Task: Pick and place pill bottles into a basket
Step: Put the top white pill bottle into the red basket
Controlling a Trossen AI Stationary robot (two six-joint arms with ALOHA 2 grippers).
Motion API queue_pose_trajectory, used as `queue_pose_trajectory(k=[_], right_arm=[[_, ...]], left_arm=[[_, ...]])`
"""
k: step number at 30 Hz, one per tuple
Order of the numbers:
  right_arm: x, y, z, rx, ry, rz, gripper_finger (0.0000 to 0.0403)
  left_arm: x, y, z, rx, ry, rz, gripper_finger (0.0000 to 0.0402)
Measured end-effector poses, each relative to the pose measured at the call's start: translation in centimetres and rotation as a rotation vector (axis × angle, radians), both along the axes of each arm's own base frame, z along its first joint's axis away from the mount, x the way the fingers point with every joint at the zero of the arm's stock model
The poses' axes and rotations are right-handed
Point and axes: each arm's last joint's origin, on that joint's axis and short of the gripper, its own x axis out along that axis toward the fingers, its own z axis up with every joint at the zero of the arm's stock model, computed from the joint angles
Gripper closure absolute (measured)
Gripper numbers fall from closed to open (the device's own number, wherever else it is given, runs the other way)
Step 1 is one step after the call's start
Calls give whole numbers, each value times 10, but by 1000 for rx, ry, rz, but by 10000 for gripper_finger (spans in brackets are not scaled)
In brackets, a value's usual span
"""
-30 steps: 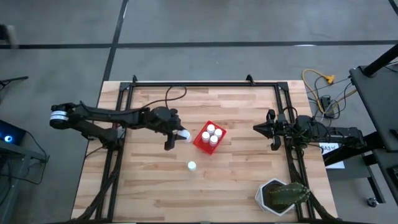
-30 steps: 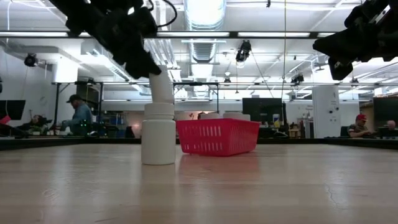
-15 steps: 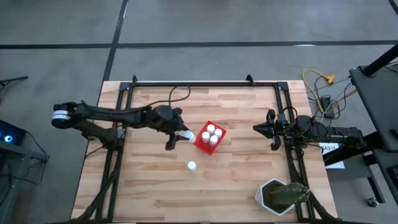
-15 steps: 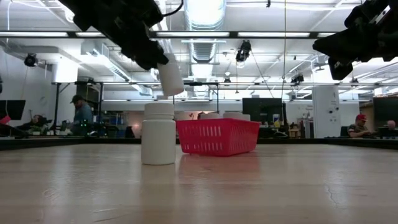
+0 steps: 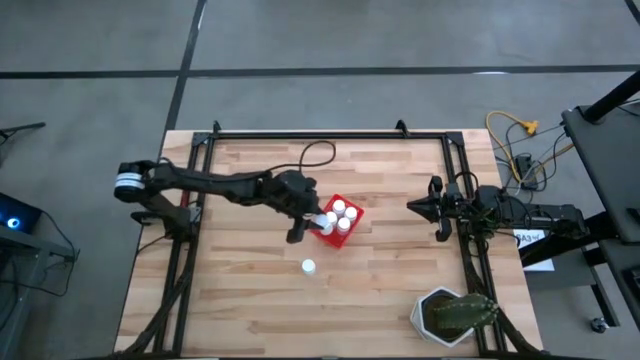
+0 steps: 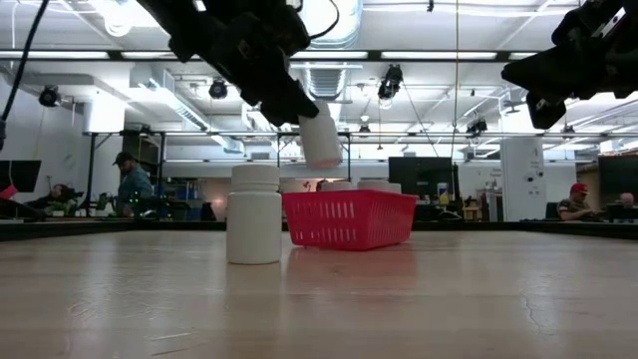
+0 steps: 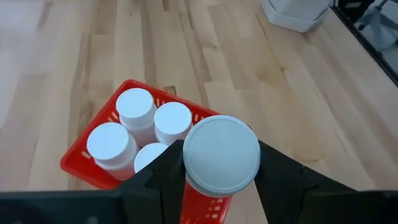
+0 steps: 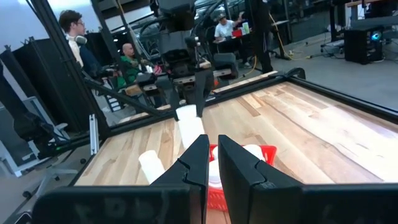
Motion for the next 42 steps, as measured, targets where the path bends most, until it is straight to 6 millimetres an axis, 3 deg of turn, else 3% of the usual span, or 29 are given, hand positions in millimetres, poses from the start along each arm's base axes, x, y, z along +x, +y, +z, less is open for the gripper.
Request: queue_pose_trajectory(k=[8, 37, 42], right_arm=[[0, 0, 0, -4, 1, 0, 376], [0, 0, 0, -19, 2, 0, 376], [0, 0, 0, -19, 2, 0, 376]], left_arm=[[12, 0, -13, -8, 49, -7, 256], [9, 1, -27, 46, 136, -13, 256], [13, 1, -37, 43, 168, -14, 256]])
